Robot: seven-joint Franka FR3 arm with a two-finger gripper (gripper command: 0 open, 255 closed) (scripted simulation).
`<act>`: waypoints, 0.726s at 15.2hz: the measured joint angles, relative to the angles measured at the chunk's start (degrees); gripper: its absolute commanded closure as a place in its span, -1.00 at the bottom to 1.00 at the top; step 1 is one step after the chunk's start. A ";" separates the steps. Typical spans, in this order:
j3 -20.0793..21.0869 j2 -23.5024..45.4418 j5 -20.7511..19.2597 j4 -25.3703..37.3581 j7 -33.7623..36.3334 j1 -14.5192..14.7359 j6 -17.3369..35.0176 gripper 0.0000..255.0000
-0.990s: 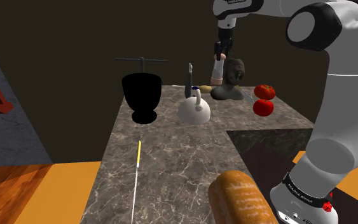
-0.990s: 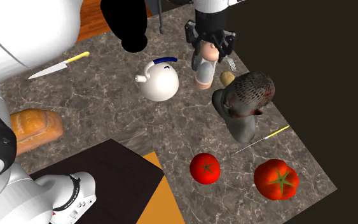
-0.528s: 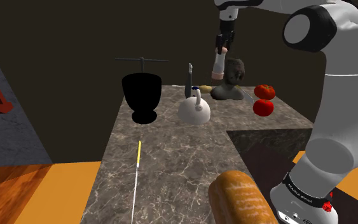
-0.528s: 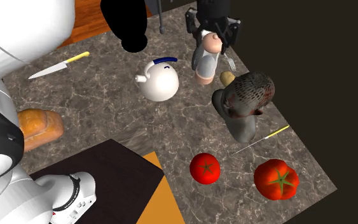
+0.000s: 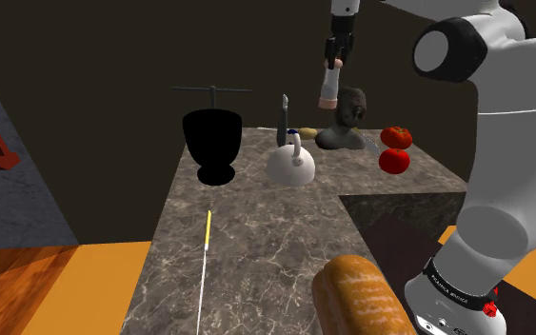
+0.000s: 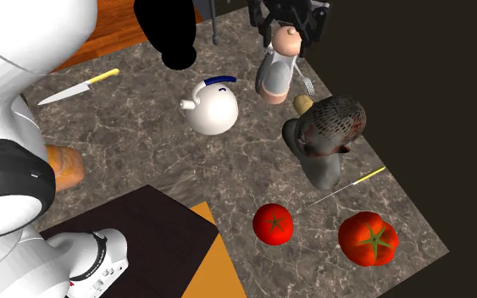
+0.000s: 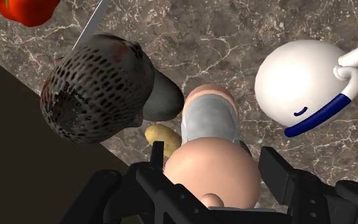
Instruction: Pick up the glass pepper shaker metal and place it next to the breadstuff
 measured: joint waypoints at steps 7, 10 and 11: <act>0.00 -3.51 -0.87 -1.16 0.95 1.50 -2.47 1.00; 0.48 -13.86 -3.38 -15.92 3.75 4.55 1.82 1.00; 0.78 -16.70 -4.08 -19.62 4.66 5.29 2.66 1.00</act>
